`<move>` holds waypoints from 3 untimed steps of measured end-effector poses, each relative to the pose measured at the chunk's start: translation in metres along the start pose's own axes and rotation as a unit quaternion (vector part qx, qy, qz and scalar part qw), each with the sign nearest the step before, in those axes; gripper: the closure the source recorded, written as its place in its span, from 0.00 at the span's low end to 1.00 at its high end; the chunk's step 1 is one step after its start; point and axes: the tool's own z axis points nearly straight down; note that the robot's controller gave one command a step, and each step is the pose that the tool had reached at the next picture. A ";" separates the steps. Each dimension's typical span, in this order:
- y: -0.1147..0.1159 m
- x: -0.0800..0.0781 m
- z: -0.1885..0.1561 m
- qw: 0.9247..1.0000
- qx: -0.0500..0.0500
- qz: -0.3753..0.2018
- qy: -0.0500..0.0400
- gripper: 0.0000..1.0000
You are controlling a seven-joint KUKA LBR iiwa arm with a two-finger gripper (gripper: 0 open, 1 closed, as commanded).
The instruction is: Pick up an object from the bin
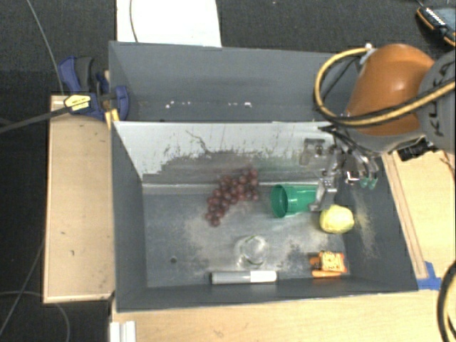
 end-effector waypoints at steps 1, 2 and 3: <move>0.000 0.000 0.000 1.000 0.000 0.000 0.000 0.00; 0.027 0.012 0.018 1.000 -0.001 0.018 0.000 0.00; -0.035 0.011 0.035 0.985 0.001 -0.173 -0.001 0.00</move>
Offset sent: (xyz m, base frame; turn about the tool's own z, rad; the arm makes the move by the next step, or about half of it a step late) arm -0.0122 0.0256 -0.0177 0.0379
